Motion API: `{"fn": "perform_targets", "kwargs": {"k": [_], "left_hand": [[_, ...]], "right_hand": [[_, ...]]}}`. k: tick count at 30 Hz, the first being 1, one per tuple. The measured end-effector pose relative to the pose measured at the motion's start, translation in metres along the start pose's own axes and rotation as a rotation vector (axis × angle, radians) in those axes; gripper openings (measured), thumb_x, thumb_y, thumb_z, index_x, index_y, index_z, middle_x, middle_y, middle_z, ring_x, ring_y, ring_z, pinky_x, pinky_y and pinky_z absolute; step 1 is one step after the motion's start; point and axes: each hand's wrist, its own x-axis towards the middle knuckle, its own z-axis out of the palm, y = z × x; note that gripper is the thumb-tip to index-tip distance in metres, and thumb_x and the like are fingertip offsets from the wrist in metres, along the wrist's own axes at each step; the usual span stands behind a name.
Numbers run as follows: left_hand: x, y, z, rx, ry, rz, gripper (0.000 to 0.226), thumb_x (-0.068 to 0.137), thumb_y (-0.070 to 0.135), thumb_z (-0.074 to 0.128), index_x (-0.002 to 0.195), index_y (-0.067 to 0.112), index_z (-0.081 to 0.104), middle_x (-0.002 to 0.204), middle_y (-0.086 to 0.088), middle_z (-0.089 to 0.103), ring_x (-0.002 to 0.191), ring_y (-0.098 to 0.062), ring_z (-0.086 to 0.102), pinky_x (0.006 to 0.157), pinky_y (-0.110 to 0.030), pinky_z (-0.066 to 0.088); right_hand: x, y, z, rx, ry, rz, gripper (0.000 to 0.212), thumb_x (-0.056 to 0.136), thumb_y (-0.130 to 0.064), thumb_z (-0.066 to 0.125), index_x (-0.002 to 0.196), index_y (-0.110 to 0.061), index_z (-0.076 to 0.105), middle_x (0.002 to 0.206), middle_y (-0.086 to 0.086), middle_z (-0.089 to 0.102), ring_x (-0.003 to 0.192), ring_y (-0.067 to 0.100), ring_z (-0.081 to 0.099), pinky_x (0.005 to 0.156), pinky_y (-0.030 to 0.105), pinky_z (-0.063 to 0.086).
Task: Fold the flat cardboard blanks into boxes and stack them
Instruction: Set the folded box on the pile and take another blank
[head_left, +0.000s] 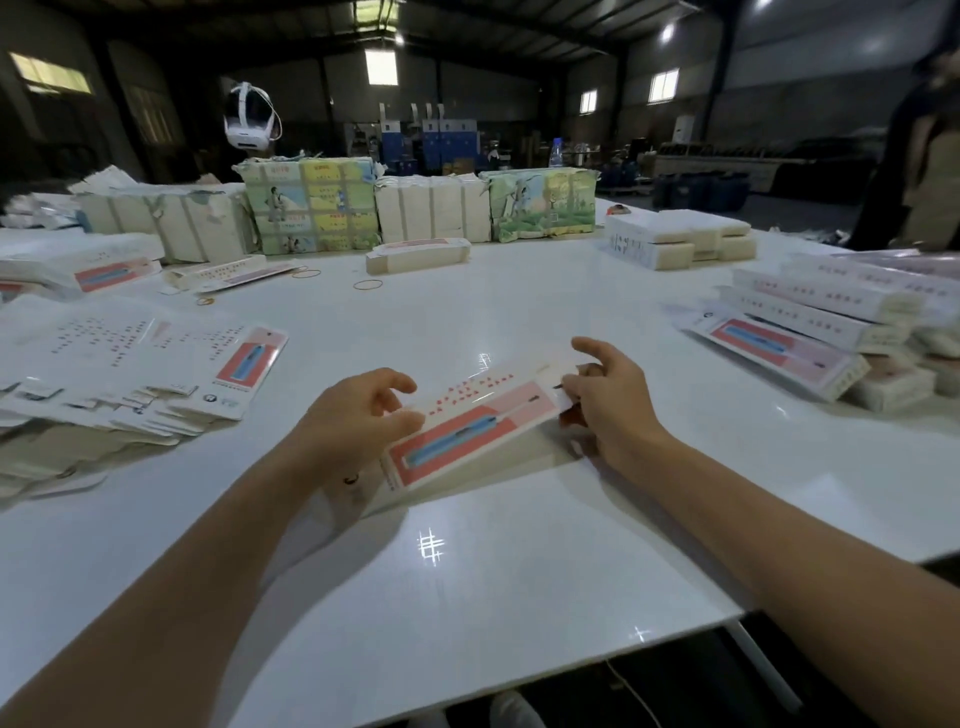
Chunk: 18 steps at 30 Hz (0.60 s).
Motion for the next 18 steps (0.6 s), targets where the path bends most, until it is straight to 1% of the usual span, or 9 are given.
{"fn": "perform_targets", "kwargs": {"k": [2, 4, 7, 10, 11, 13, 15, 17, 18], "left_hand": [[-0.002, 0.008, 0.012, 0.254, 0.010, 0.114, 0.079, 0.068, 0.065, 0.062, 0.137, 0.032, 0.041, 0.121, 0.007, 0.053, 0.094, -0.013, 0.058, 0.083, -0.035, 0.053], [-0.002, 0.018, 0.026, 0.463, 0.020, 0.182, 0.102, 0.059, 0.077, 0.056, 0.145, 0.030, 0.026, 0.134, 0.005, 0.044, 0.107, -0.014, 0.050, 0.094, -0.041, 0.046], [0.008, 0.027, 0.038, 0.606, 0.049, 0.209, 0.101, 0.066, 0.074, 0.060, 0.145, 0.027, 0.018, 0.136, 0.003, 0.040, 0.109, -0.017, 0.047, 0.092, -0.038, 0.043], [0.020, 0.035, 0.040, 0.678, 0.102, 0.229, 0.090, 0.071, 0.066, 0.063, 0.140, 0.025, 0.023, 0.126, 0.002, 0.044, 0.096, -0.014, 0.044, 0.079, -0.031, 0.041], [0.023, 0.038, 0.040, 0.677, 0.132, 0.230, 0.088, 0.071, 0.064, 0.064, 0.139, 0.025, 0.025, 0.124, 0.001, 0.045, 0.093, -0.014, 0.042, 0.077, -0.030, 0.041], [0.028, 0.041, 0.044, 0.651, 0.224, 0.232, 0.086, 0.071, 0.064, 0.065, 0.137, 0.024, 0.028, 0.121, 0.001, 0.047, 0.090, -0.013, 0.042, 0.076, -0.030, 0.043], [0.029, 0.039, 0.051, 0.625, 0.349, 0.237, 0.086, 0.071, 0.066, 0.063, 0.136, 0.022, 0.030, 0.120, 0.000, 0.049, 0.092, -0.014, 0.046, 0.078, -0.030, 0.045], [0.027, 0.032, 0.061, 0.624, 0.445, 0.241, 0.087, 0.071, 0.069, 0.061, 0.136, 0.020, 0.031, 0.119, 0.000, 0.050, 0.096, -0.016, 0.051, 0.081, -0.031, 0.046], [0.026, 0.028, 0.064, 0.624, 0.475, 0.240, 0.088, 0.070, 0.070, 0.060, 0.136, 0.019, 0.032, 0.118, -0.001, 0.051, 0.096, -0.017, 0.052, 0.082, -0.032, 0.046]], "right_hand": [[-0.007, -0.002, 0.003, 0.005, -0.038, -0.070, 0.040, 0.092, 0.003, 0.050, 0.120, -0.025, 0.049, 0.078, 0.001, 0.057, 0.073, 0.015, 0.066, 0.048, 0.021, 0.050], [-0.011, -0.004, 0.004, 0.006, -0.068, -0.146, 0.035, 0.092, 0.002, 0.050, 0.113, -0.026, 0.049, 0.078, 0.001, 0.057, 0.077, 0.017, 0.066, 0.050, 0.021, 0.051], [-0.013, -0.006, 0.004, -0.006, -0.060, -0.209, 0.026, 0.093, 0.002, 0.048, 0.096, -0.022, 0.055, 0.091, 0.004, 0.061, 0.081, 0.019, 0.067, 0.053, 0.021, 0.053], [-0.012, -0.005, 0.005, -0.017, 0.001, -0.269, 0.027, 0.091, 0.006, 0.044, 0.086, -0.013, 0.062, 0.093, 0.006, 0.062, 0.071, 0.012, 0.062, 0.050, 0.019, 0.050], [-0.011, -0.004, 0.005, -0.041, 0.014, -0.292, 0.026, 0.092, 0.005, 0.044, 0.090, -0.011, 0.064, 0.097, 0.008, 0.063, 0.071, 0.011, 0.062, 0.050, 0.018, 0.050], [-0.010, 0.000, 0.006, -0.148, 0.010, -0.353, 0.025, 0.097, -0.005, 0.045, 0.111, -0.012, 0.064, 0.107, 0.006, 0.058, 0.082, 0.012, 0.061, 0.056, 0.015, 0.051], [-0.011, 0.004, 0.008, -0.338, -0.059, -0.406, 0.034, 0.099, -0.015, 0.046, 0.132, -0.016, 0.053, 0.115, 0.000, 0.050, 0.093, 0.008, 0.057, 0.067, 0.007, 0.049], [-0.011, 0.008, 0.010, -0.427, -0.169, -0.403, 0.042, 0.097, -0.019, 0.050, 0.139, -0.019, 0.045, 0.120, -0.003, 0.047, 0.095, 0.003, 0.054, 0.073, 0.001, 0.044], [-0.011, 0.008, 0.010, -0.378, -0.223, -0.355, 0.043, 0.096, -0.017, 0.053, 0.138, -0.021, 0.046, 0.123, -0.003, 0.049, 0.097, 0.005, 0.056, 0.076, 0.005, 0.047]]}}
